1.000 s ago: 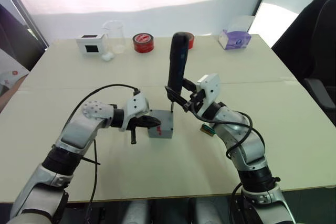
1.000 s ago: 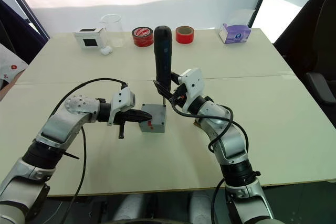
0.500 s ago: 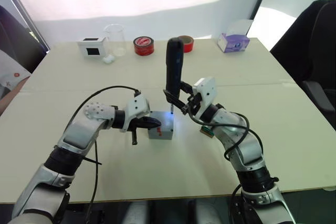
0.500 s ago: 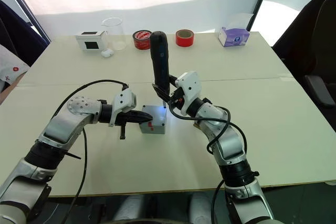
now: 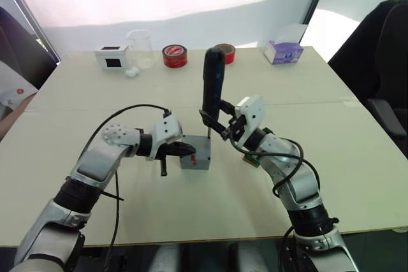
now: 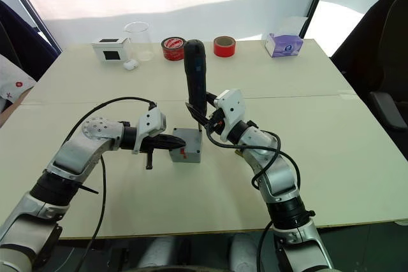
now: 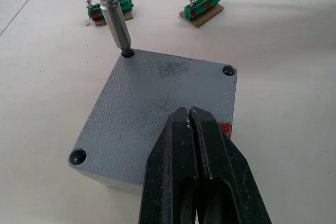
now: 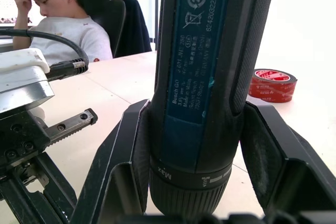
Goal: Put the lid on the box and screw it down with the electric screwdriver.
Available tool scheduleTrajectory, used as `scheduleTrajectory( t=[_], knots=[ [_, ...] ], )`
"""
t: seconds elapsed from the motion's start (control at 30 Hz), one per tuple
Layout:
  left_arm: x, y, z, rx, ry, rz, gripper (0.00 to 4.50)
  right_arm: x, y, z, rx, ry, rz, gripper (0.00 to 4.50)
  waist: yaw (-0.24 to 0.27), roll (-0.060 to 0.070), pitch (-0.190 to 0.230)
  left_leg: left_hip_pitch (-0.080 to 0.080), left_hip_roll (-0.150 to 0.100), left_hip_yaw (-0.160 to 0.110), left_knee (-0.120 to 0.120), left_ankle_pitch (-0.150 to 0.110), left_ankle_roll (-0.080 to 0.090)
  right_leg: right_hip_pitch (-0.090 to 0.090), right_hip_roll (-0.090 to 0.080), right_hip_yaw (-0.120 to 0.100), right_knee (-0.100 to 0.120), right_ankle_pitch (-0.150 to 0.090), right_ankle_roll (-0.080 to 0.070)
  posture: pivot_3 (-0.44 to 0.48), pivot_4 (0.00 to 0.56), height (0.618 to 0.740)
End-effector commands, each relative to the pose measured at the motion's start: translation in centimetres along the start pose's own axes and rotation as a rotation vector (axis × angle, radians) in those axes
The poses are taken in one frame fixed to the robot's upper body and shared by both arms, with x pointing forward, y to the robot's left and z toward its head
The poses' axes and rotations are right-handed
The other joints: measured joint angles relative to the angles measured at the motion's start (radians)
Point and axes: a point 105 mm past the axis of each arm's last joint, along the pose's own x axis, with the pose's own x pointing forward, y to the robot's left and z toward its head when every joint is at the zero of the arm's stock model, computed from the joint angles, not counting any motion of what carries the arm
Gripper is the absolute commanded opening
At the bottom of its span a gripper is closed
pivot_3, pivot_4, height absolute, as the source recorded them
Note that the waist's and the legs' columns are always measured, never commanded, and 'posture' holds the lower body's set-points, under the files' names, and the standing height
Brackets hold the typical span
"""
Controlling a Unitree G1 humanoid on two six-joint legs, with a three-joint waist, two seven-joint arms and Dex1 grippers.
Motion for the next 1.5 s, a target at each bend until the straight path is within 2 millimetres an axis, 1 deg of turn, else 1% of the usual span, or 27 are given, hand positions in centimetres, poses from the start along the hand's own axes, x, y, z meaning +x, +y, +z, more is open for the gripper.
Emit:
scheduleTrajectory(
  t=[0.03, 0.2, 0.5, 0.7, 0.73, 0.9, 0.93, 0.97, 1.03, 1.07, 1.13, 1.2, 1.27, 1.3, 1.33, 1.4, 1.43, 1.47, 1.5],
  knots=[
    [0.5, -0.6, -1.5, -0.036, 0.059, -0.015, 0.0, -1.7, 0.5, -6.5, 0.08, 0.249, 0.001, 1.86, 0.0, 0.0, 0.0, 0.0, 0.0, 0.0, 0.0, 0.0, 0.0, 0.0, 0.0, 0.0, 0.0, 0.0, 0.0, 0.0, 0.15, 0.74],
    [0.8, -0.8, -1.6, -0.04, 0.056, -0.018, 0.0, -1.6, 0.2, -5.7, 0.076, 0.219, 0.0, 1.86, 0.001, 0.0, 0.0, 0.0, 0.0, 0.0, 0.0, 0.0, 0.0, 0.0, -0.001, 0.0, 0.0, 0.0, 0.0, 0.0, 0.15, 0.74],
    [1.0, -0.9, -1.5, -0.045, 0.045, -0.021, 0.0, -1.8, 0.1, -5.7, 0.07, 0.223, 0.004, 1.86, 0.003, 0.0, 0.0, 0.0, 0.0, -0.001, -0.001, -0.001, 0.001, 0.0, -0.003, -0.001, -0.002, -0.001, -0.001, 0.0, 0.15, 0.74],
    [1.0, -0.8, -1.6, -0.052, 0.046, -0.02, 0.0, -1.7, -0.1, -5.5, 0.066, 0.221, 0.005, 1.86, 0.003, 0.0, 0.0, 0.0, 0.0, -0.001, -0.004, -0.001, 0.0, 0.0, -0.004, 0.0, -0.005, -0.001, -0.002, 0.0, 0.15, 0.74],
    [1.0, -0.8, -1.6, -0.054, 0.046, -0.019, 0.0, -1.7, -0.1, -5.2, 0.063, 0.214, 0.007, 1.86, 0.003, 0.0, 0.0, 0.0, 0.0, -0.002, -0.005, -0.001, 0.0, 0.0, -0.004, 0.0, -0.007, -0.001, -0.002, 0.0, 0.15, 0.74],
    [0.9, -0.8, -1.6, -0.054, 0.046, -0.016, 0.0, -1.3, -0.6, -2.7, 0.053, 0.141, 0.008, 1.86, 0.003, 0.001, 0.0, 0.0, 0.0, -0.002, -0.011, -0.001, 0.0, 0.0, -0.004, 0.0, -0.012, -0.001, -0.002, 0.0, 0.15, 0.74],
    [0.8, -0.8, -1.6, -0.053, 0.047, -0.015, 0.0, -1.2, -0.8, -1.5, 0.052, 0.108, 0.01, 1.86, 0.002, 0.001, 0.0, 0.0, 0.0, -0.002, -0.011, -0.001, 0.0, 0.0, -0.005, 0.0, -0.012, -0.001, -0.002, 0.0, 0.15, 0.74],
    [0.8, -0.8, -1.7, -0.053, 0.048, -0.013, 0.0, -1.0, -1.0, -0.1, 0.055, 0.073, 0.011, 1.86, 0.002, 0.002, 0.001, 0.0, 0.0, -0.002, -0.012, -0.001, 0.0, 0.0, -0.005, 0.0, -0.012, 0.0, -0.002, 0.0, 0.15, 0.74],
    [0.4, -0.7, -1.7, -0.052, 0.051, -0.01, 0.0, -0.8, -1.5, 3.7, 0.053, -0.019, 0.027, 1.86, 0.002, 0.003, 0.002, -0.001, 0.0, -0.002, -0.012, -0.001, 0.0, -0.001, -0.005, 0.0, -0.013, 0.0, -0.002, 0.0, 0.15, 0.74],
    [0.3, -0.7, -1.7, -0.052, 0.052, -0.009, 0.0, -0.9, -1.6, 4.9, 0.054, -0.044, 0.034, 1.86, 0.002, 0.004, 0.005, -0.002, 0.0, -0.002, -0.012, -0.001, 0.0, -0.002, -0.006, 0.0, -0.012, 0.0, -0.002, 0.0, 0.15, 0.74],
    [0.0, -0.4, -1.8, -0.062, 0.049, 0.006, 0.0, -1.2, -2.6, 9.1, 0.112, -0.159, 0.034, 1.86, 0.003, 0.007, 0.01, -0.004, 0.0, -0.002, -0.012, -0.001, 0.0, -0.004, -0.007, 0.0, -0.013, 0.0, -0.003, 0.0, 0.15, 0.74],
    [-0.3, -0.2, -1.7, -0.095, 0.022, 0.019, 0.0, -1.7, -3.5, 12.3, 0.185, -0.244, 0.037, 1.86, 0.001, 0.011, 0.016, -0.008, 0.0, -0.001, -0.012, -0.001, 0.0, -0.004, -0.007, 0.0, -0.012, 0.001, -0.003, 0.0, 0.15, 0.74],
    [-0.8, 0.5, -0.2, -0.163, -0.08, 0.038, 0.0, -2.5, -5.7, 14.8, 0.226, -0.272, -0.028, 1.86, 0.001, 0.012, 0.018, -0.019, 0.0, -0.001, -0.012, 0.002, -0.003, -0.015, -0.007, -0.001, -0.01, 0.002, -0.003, 0.0, 0.15, 0.74],
    [-1.0, 0.7, 0.4, -0.186, -0.117, 0.045, 0.0, -2.8, -6.5, 15.5, 0.24, -0.274, -0.051, 1.86, 0.002, 0.013, 0.021, -0.021, 0.0, -0.001, -0.011, 0.003, -0.005, -0.019, -0.007, -0.001, -0.009, 0.004, -0.001, 0.0, 0.15, 0.74],
    [-1.2, 1.0, 1.0, -0.203, -0.155, 0.057, 0.0, -3.1, -7.0, 15.9, 0.254, -0.261, -0.067, 1.86, 0.003, 0.012, 0.023, -0.021, 0.0, -0.001, -0.012, 0.003, -0.005, -0.019, -0.006, -0.001, -0.009, 0.004, 0.0, 0.0, 0.15, 0.74],
    [-1.4, 1.3, 1.5, -0.219, -0.183, 0.069, 0.0, -3.4, -7.3, 16.1, 0.274, -0.237, -0.076, 1.86, 0.003, 0.01, 0.024, -0.022, 0.0, -0.003, -0.012, 0.003, -0.005, -0.018, -0.005, -0.003, -0.009, 0.004, 0.0, 0.0, 0.15, 0.74],
    [-2.3, 1.4, 2.9, -0.224, -0.241, 0.056, 0.0, -3.9, -8.5, 14.9, 0.315, -0.08, -0.092, 1.86, 0.0, 0.01, 0.025, -0.022, 0.0, -0.003, -0.012, 0.003, -0.005, -0.018, -0.004, -0.003, -0.01, 0.004, 0.0, 0.0, 0.15, 0.74],
    [-3.1, 1.1, 4.0, -0.212, -0.266, 0.034, 0.0, -5.3, -9.8, 13.0, 0.339, 0.117, -0.132, 1.86, -0.001, 0.011, 0.029, -0.022, 0.0, -0.002, -0.013, 0.003, -0.005, -0.018, -0.003, -0.003, -0.01, 0.004, 0.0, 0.0, 0.15, 0.74],
    [-3.6, 0.8, 4.8, -0.202, -0.28, 0.018, 0.0, -6.6, -10.6, 11.8, 0.366, 0.252, -0.166, 1.86, -0.002, 0.01, 0.035, -0.022, 0.0, -0.001, -0.013, 0.003, -0.005, -0.018, -0.003, -0.003, -0.01, 0.004, 0.0, 0.0, 0.15, 0.74]
  ],
)
